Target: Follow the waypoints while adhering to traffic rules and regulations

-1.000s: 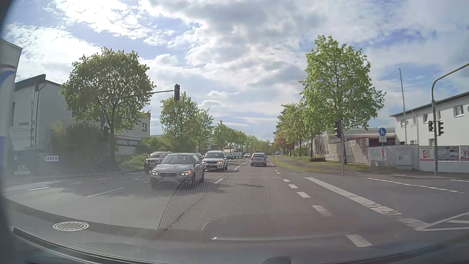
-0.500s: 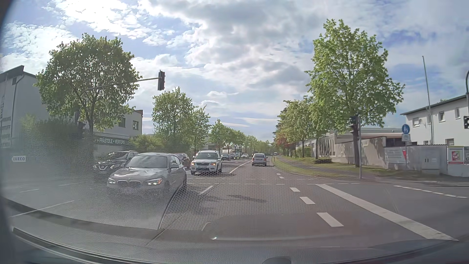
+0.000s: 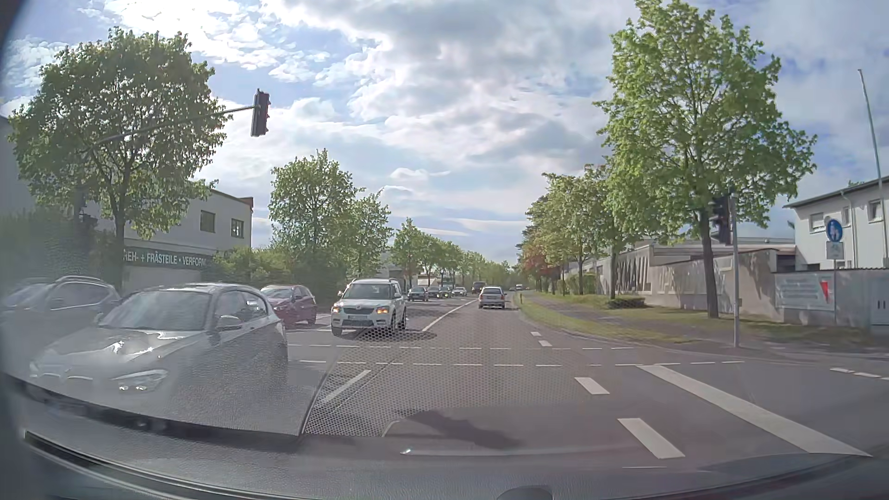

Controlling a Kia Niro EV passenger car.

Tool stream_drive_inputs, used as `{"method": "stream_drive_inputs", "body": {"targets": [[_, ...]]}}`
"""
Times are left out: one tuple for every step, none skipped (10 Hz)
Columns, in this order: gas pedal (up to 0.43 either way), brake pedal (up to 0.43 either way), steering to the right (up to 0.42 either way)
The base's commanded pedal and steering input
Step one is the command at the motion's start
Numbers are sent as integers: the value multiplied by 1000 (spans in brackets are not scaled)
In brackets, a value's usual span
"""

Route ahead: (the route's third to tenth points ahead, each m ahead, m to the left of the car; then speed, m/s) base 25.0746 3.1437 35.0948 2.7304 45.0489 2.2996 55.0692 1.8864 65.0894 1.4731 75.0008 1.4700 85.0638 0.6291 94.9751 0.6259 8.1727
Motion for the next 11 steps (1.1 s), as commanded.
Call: {"method": "stream_drive_inputs", "body": {"targets": [[197,0,1],[197,0,-2],[197,0,-5],[197,0,-6],[197,0,-7],[197,0,-7],[197,0,-7],[197,0,-4],[197,0,1],[197,0,6],[197,0,6]]}}
